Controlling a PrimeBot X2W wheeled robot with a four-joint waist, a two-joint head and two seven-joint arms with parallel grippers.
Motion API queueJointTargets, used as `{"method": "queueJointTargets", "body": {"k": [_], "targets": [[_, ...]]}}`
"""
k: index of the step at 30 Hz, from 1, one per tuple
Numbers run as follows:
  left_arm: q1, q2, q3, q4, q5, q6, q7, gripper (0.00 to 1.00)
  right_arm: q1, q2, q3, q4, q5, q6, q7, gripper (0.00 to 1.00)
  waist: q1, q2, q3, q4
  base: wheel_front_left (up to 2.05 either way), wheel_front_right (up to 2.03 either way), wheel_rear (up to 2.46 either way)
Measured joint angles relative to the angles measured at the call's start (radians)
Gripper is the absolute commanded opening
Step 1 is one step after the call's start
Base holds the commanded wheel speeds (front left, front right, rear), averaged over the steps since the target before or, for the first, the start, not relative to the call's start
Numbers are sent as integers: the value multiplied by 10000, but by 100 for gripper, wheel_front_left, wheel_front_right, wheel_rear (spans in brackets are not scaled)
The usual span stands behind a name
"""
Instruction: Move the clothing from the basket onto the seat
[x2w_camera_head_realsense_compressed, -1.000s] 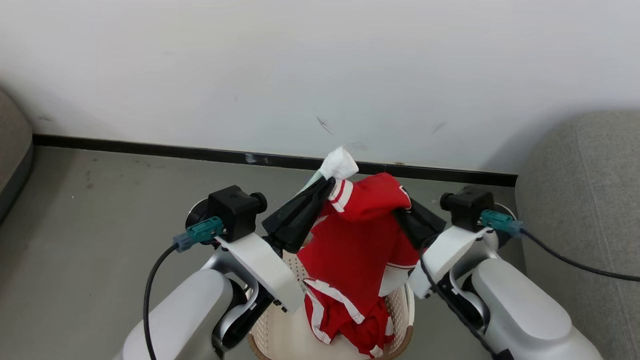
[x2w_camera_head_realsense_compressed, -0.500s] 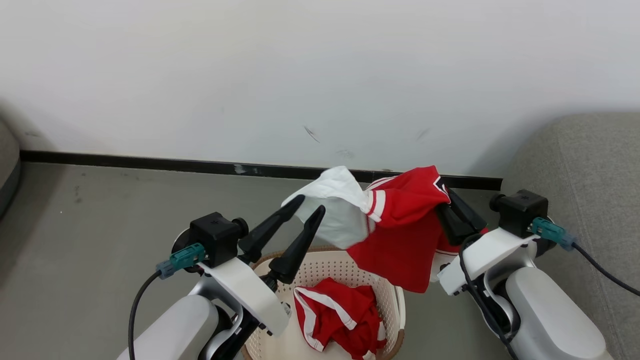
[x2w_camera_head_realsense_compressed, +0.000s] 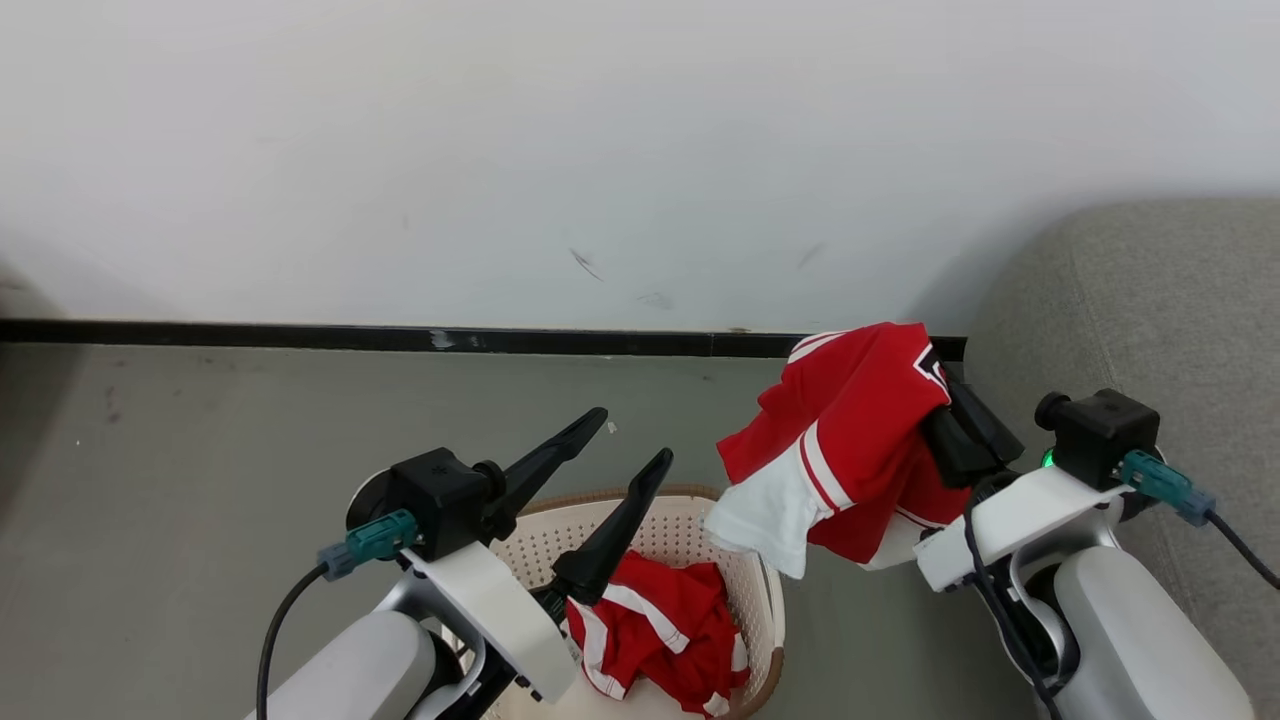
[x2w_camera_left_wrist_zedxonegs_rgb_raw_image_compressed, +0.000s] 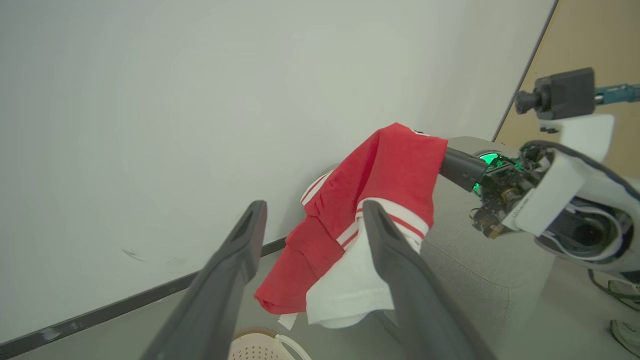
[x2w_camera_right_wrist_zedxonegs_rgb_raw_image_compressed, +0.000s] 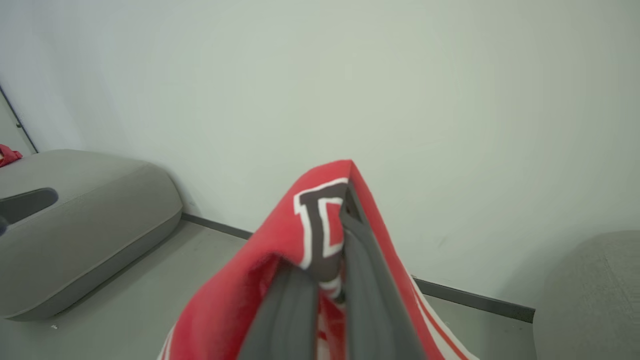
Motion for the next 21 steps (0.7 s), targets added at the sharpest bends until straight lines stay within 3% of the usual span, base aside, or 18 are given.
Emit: {"method": "queueJointTargets", "body": {"k": [21], "targets": [[70, 253, -416, -454, 176, -186, 56, 100, 1272, -100, -1620, -1269, -577, 0, 0, 0, 0, 0, 141, -1225, 0, 0, 0]]}}
